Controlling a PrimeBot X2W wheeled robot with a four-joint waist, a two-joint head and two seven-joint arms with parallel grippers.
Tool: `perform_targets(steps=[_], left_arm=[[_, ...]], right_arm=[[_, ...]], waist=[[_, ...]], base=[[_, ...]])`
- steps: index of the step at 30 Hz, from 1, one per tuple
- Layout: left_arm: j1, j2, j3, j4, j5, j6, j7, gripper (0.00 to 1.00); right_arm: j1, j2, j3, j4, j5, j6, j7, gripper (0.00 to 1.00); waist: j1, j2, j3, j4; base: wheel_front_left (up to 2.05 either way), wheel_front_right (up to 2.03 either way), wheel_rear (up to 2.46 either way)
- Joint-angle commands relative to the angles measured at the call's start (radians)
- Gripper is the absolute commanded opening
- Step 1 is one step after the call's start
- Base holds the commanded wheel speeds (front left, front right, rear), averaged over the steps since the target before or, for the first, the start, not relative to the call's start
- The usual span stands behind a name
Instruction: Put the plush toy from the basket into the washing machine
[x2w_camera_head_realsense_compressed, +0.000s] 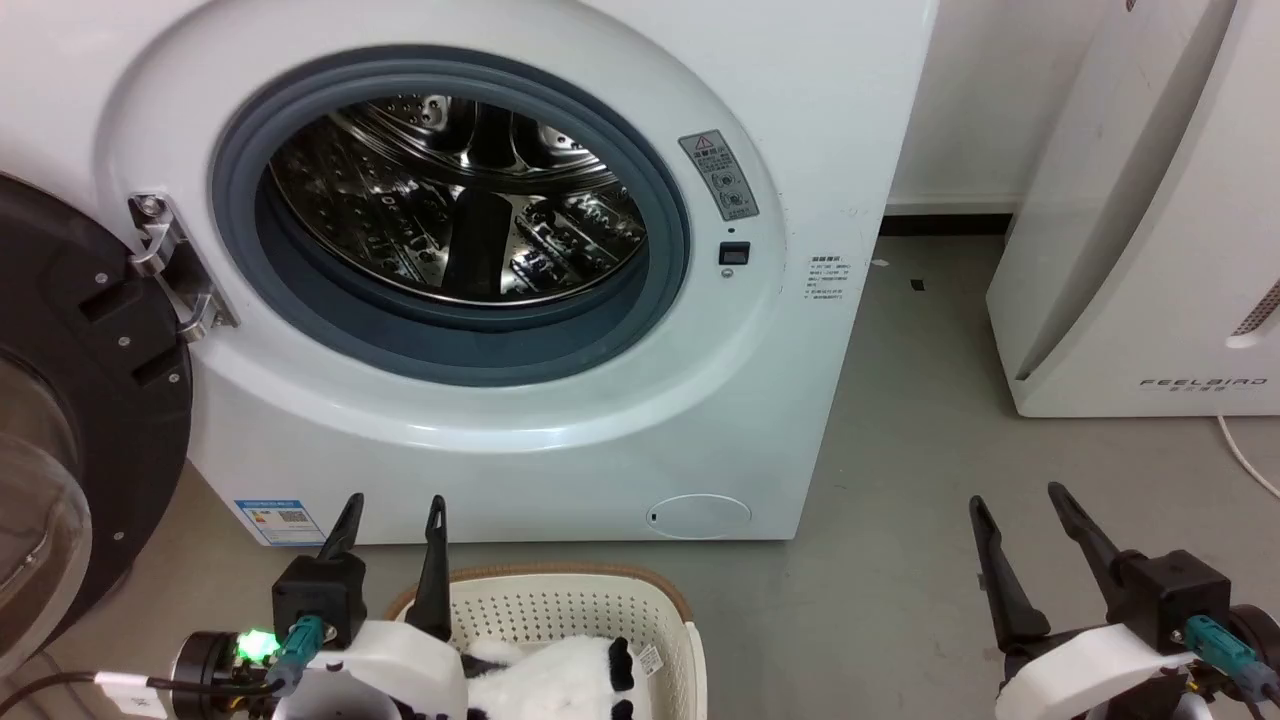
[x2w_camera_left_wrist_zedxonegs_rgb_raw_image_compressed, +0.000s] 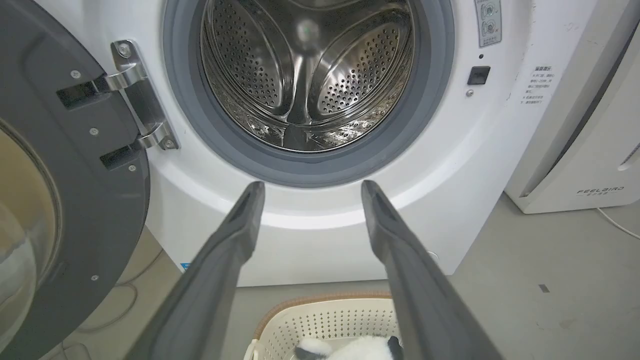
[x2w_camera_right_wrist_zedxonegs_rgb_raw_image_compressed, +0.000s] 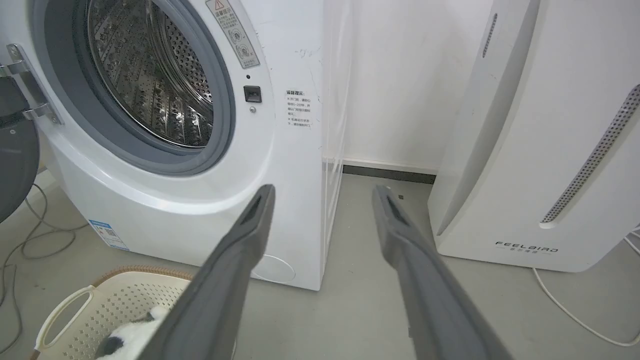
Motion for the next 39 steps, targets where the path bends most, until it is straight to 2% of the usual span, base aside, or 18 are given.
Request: perform_targets(steps=[1,14,31,39], left_arm=[[-0.022,0.002,-0.005,0.014,-0.003,0.000,-0.012,1.00],[-0.103,0.019,-0.031,0.142,0.009,-0.003,-0.039,1.00],[-0.261,0.049,-0.082,0.415,0.022,-0.017,-0.073,1.00],[-0.336,0.067,-0.116,0.532,0.033,-0.030,-0.053,1.00]], right_arm=[[-0.010,0.000,-0.009,-0.004,0.016,0.000,-0.010,1.00],[-0.035,0.000,-0.029,-0.002,0.047,0.000,-0.038,1.00],[-0.090,0.000,-0.054,-0.006,0.099,0.000,-0.073,1.00],[-0.122,0.000,-0.065,-0.009,0.124,0.000,-0.090,1.00]], waist=[[0.0000,0.0000,0.005,-0.002],[0.0000,0.0000,0.058,-0.019],[0.0000,0.0000,0.177,-0.057],[0.0000,0.0000,0.246,-0.076]], base=[[0.00,0.00,0.00],[0.00,0.00,0.00],[0.00,0.00,0.00],[0.00,0.00,0.00]])
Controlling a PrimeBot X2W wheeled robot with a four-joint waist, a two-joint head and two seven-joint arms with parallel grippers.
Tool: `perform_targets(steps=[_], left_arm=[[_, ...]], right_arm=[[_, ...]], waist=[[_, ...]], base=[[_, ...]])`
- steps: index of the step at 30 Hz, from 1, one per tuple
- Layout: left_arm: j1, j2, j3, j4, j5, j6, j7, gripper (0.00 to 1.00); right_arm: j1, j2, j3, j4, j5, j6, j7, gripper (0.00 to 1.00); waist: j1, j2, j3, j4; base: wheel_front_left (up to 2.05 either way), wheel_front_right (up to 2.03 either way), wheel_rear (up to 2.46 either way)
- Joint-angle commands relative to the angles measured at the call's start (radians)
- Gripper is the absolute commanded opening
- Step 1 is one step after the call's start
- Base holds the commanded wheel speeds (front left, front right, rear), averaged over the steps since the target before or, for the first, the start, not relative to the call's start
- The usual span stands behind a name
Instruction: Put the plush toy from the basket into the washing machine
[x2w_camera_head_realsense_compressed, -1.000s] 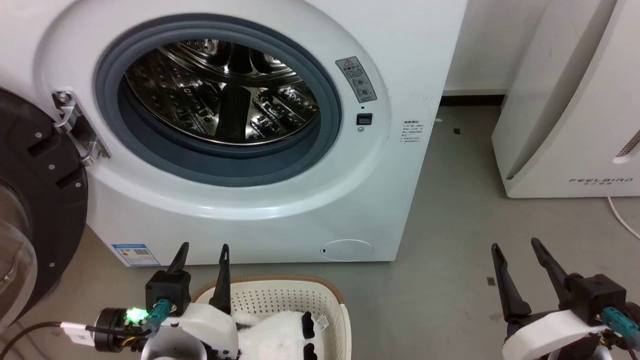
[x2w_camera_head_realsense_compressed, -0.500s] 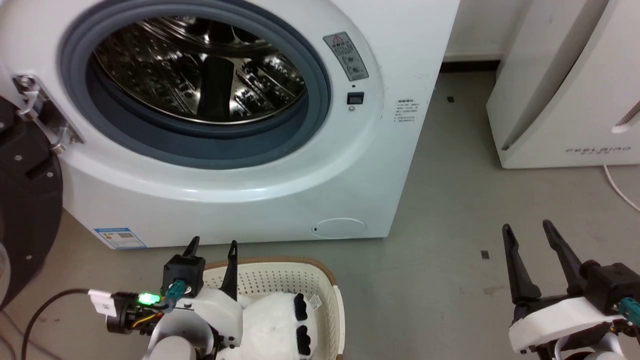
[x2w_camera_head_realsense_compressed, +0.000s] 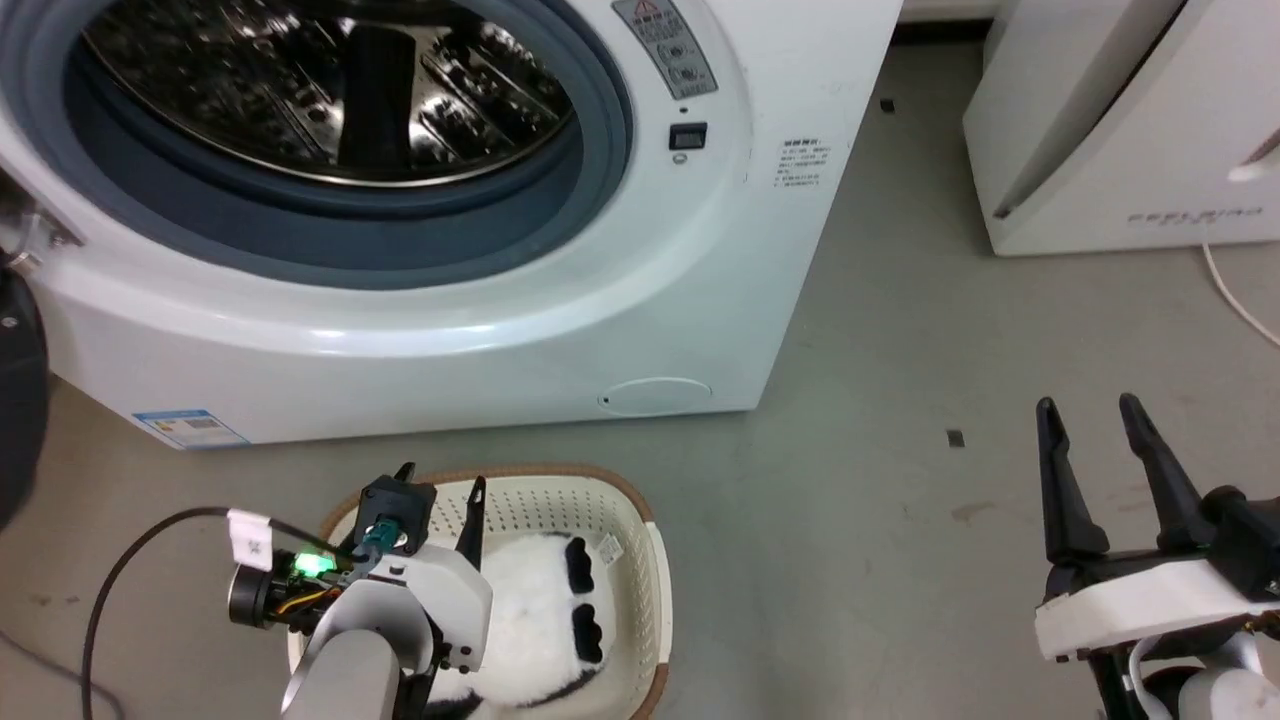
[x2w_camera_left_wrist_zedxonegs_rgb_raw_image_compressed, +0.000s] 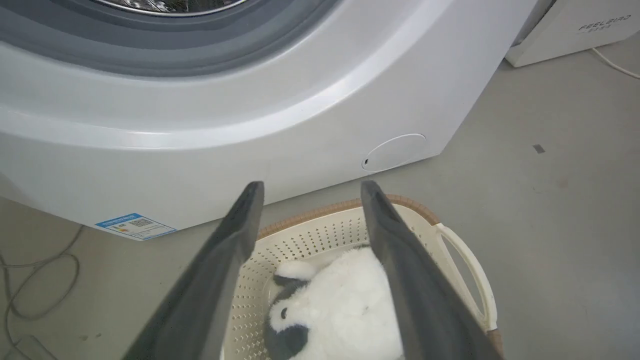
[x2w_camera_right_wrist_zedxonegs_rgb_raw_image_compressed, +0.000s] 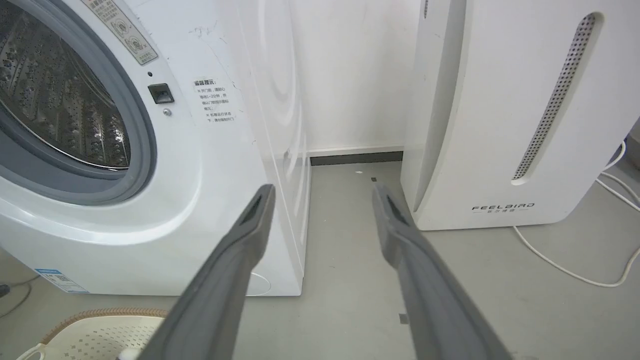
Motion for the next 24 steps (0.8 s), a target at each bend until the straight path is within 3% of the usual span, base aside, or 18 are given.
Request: perform_targets(steps=[1,24], left_arm=[[-0.034,0.008,-0.011,0.036,0.004,-0.009,0.008,1.00],[-0.203,0.079,-0.138,0.272,0.044,-0.056,0.172,1.00]], right_arm=[[-0.025,0.000,-0.008,-0.004,0.013,0.000,-0.013,1.00],[-0.109,-0.001,-0.048,-0.017,0.081,0.000,-0.059,1.00]], waist=[[-0.0001,0.0000,0.027,-0.011],[-0.0001,0.0000,0.237,-0.067]], base=[[0.00,0.00,0.00],[0.00,0.00,0.00]])
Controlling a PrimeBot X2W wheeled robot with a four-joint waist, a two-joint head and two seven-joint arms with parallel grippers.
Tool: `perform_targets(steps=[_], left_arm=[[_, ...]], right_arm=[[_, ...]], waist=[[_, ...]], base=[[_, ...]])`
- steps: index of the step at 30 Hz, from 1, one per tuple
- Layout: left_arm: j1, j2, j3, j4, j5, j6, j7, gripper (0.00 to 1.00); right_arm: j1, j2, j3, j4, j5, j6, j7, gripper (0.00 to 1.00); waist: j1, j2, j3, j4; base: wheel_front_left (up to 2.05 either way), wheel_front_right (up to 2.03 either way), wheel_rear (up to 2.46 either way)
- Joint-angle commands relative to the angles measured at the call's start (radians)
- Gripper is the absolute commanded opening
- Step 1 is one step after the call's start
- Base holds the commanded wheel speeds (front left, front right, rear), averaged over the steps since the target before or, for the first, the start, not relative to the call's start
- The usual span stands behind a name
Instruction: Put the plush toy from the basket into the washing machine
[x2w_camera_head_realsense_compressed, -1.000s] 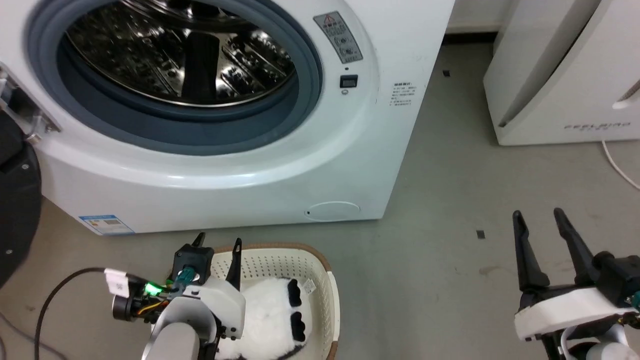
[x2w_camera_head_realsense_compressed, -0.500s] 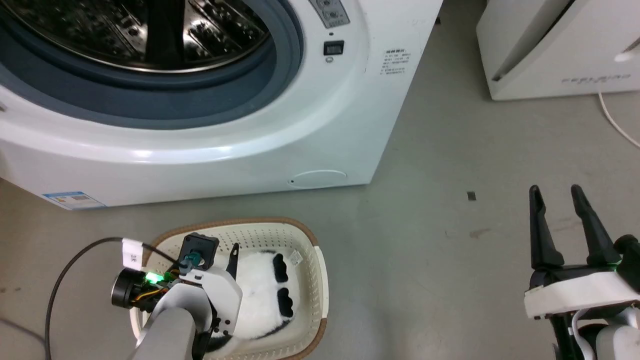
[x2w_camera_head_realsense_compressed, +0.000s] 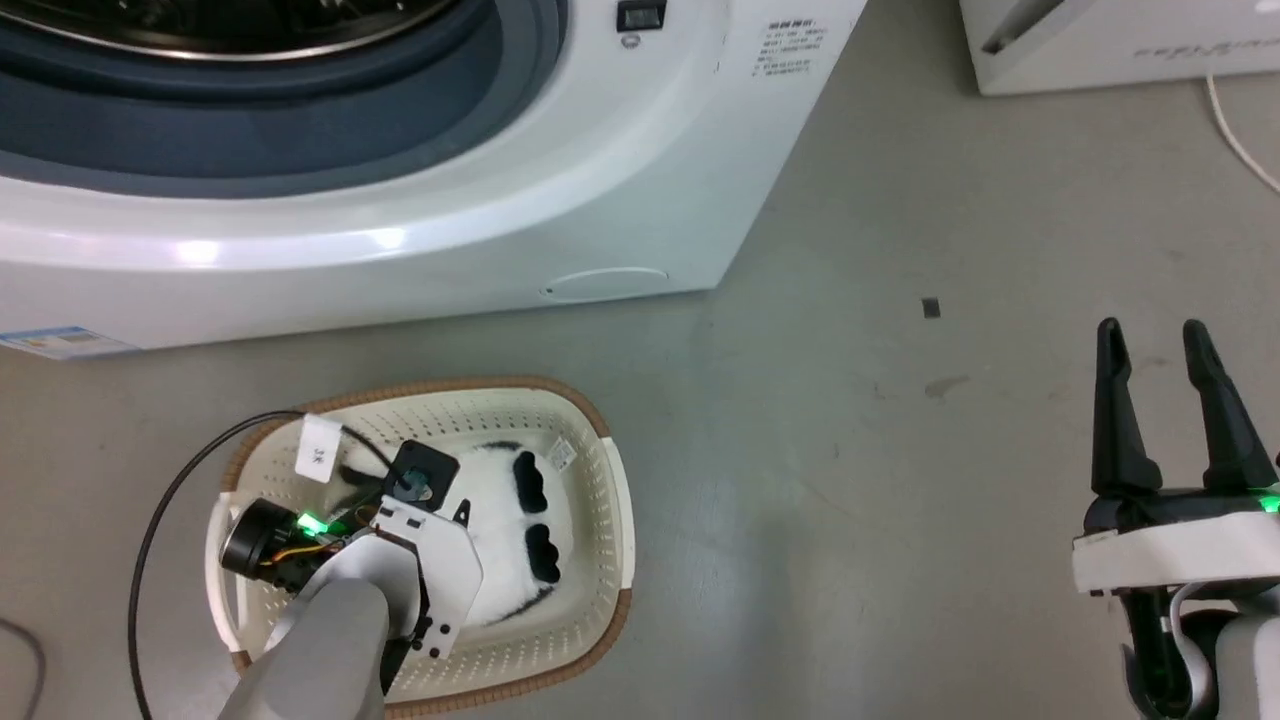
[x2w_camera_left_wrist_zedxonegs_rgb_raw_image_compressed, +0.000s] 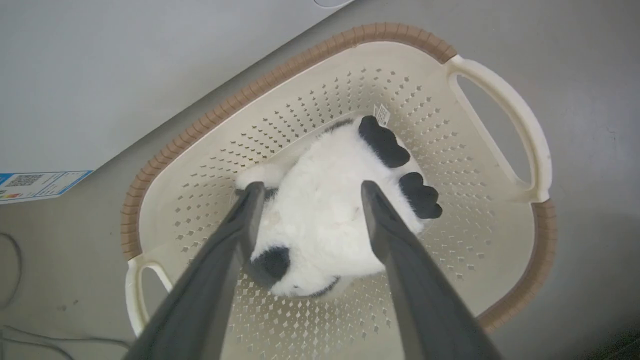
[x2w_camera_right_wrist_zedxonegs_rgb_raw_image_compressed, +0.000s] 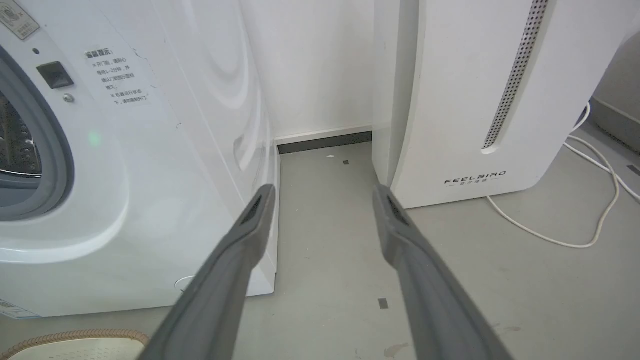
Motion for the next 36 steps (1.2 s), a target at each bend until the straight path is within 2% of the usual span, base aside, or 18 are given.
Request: perform_targets(steps=[1,11,23,36], left_arm=[[-0.031,0.011,-0.013,0.026,0.007,-0.006,0.009,1.00],[-0.127,0.051,-0.089,0.129,0.026,-0.025,0.092,1.00],[-0.257,0.098,-0.164,0.252,0.028,-0.040,0.115,1.00],[-0.380,0.119,-0.224,0.386,0.011,-0.046,0.124,1.00]], right_arm=[[-0.022,-0.001,-0.006,-0.006,0.013,0.000,-0.009,1.00],[-0.064,-0.001,-0.017,-0.017,0.044,0.000,-0.030,1.00],[-0.126,-0.001,-0.041,-0.029,0.087,-0.001,-0.055,1.00],[-0.177,-0.001,-0.068,-0.038,0.117,-0.001,-0.082,1.00]], waist=[[-0.0001,0.0000,0.025,-0.009],[-0.0001,0.0000,0.140,-0.038],[-0.0001,0.0000,0.293,-0.075],[-0.0001,0.0000,0.425,-0.100]], base=[[0.00,0.00,0.00],[0.00,0.00,0.00],[0.00,0.00,0.00],[0.00,0.00,0.00]])
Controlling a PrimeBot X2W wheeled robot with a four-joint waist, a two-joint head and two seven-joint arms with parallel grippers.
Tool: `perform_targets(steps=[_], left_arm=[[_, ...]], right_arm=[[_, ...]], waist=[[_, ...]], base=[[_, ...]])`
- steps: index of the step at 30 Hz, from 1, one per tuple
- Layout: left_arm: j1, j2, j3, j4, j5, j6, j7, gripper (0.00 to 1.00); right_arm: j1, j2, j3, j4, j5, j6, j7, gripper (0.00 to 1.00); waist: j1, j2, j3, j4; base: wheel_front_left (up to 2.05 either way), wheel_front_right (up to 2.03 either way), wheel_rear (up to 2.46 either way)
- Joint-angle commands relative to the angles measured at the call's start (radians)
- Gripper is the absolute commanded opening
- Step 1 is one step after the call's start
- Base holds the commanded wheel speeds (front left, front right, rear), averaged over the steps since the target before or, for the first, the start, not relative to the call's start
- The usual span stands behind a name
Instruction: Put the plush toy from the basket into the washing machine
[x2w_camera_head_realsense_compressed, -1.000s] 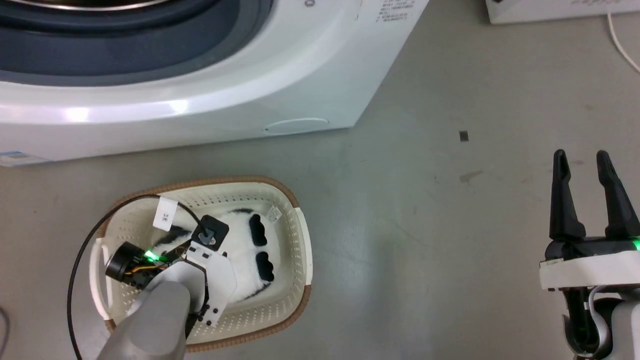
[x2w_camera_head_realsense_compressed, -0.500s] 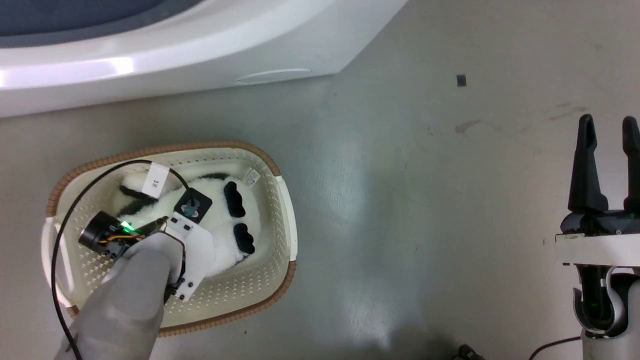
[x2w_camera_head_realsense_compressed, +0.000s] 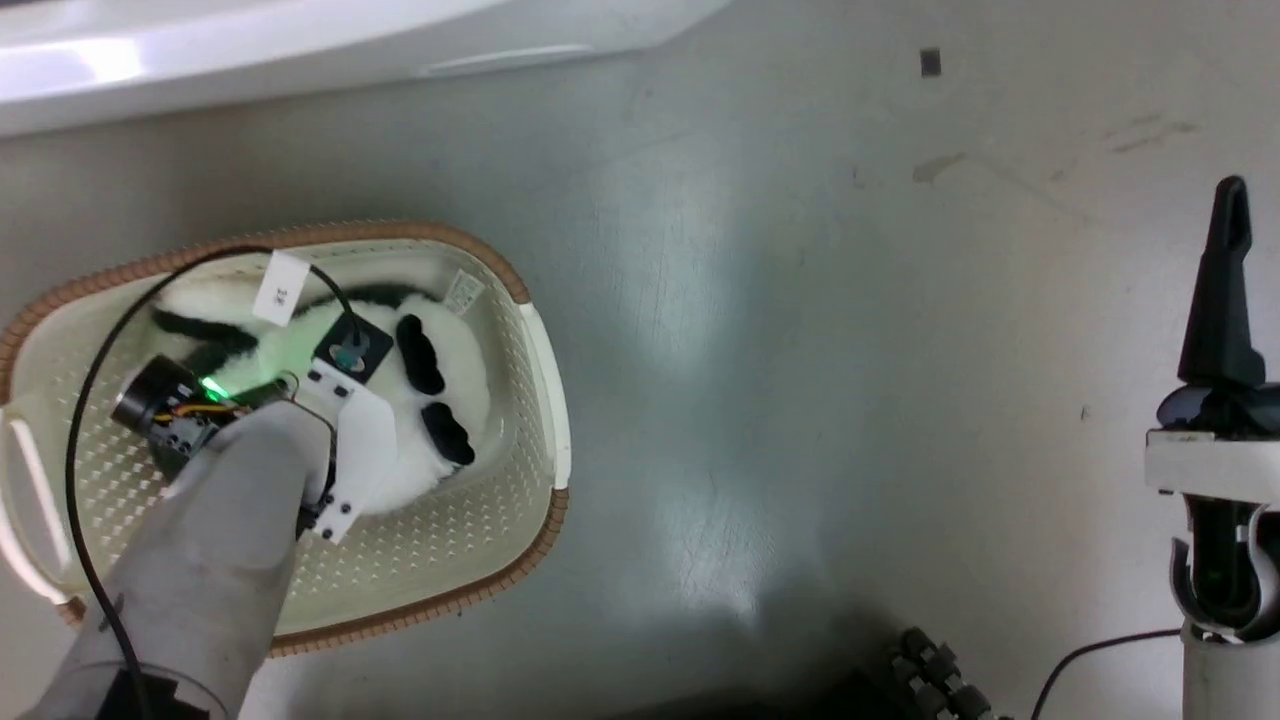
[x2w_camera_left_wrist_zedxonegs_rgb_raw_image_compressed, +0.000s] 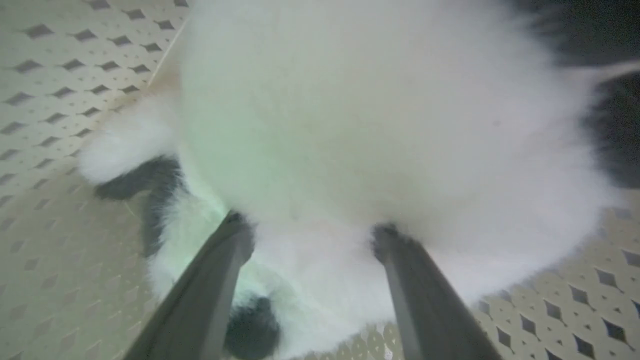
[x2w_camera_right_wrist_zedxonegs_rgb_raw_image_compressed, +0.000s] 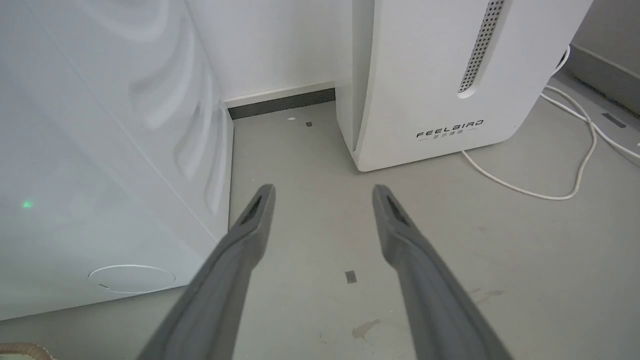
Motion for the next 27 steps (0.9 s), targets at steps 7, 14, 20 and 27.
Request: perform_targets(steps=[7,14,20,27], left_arm=[[-0.064,0.028,-0.050,0.104,-0.007,-0.009,0.035,1.00],[-0.071,0.028,-0.070,0.121,-0.017,-0.012,0.048,0.00],[-0.068,0.020,-0.076,0.121,-0.034,-0.015,0.053,0.00],[-0.048,0.005,-0.073,0.121,-0.064,-0.017,0.035,0.00]], right_arm=[[-0.048,-0.001,-0.018,-0.008,0.031,-0.001,-0.026,1.00],[-0.051,-0.001,-0.026,-0.008,0.031,-0.001,-0.029,1.00],[-0.055,-0.001,-0.029,-0.007,0.025,-0.001,-0.029,1.00],[-0.049,-0.001,-0.028,0.005,0.021,-0.001,-0.029,1.00]], waist=[[0.0000,0.0000,0.075,-0.024],[0.0000,0.0000,0.076,-0.020],[0.0000,0.0000,0.066,-0.013],[0.0000,0.0000,0.029,-0.008]], base=[[0.00,0.00,0.00],[0.00,0.00,0.00],[0.00,0.00,0.00],[0.00,0.00,0.00]])
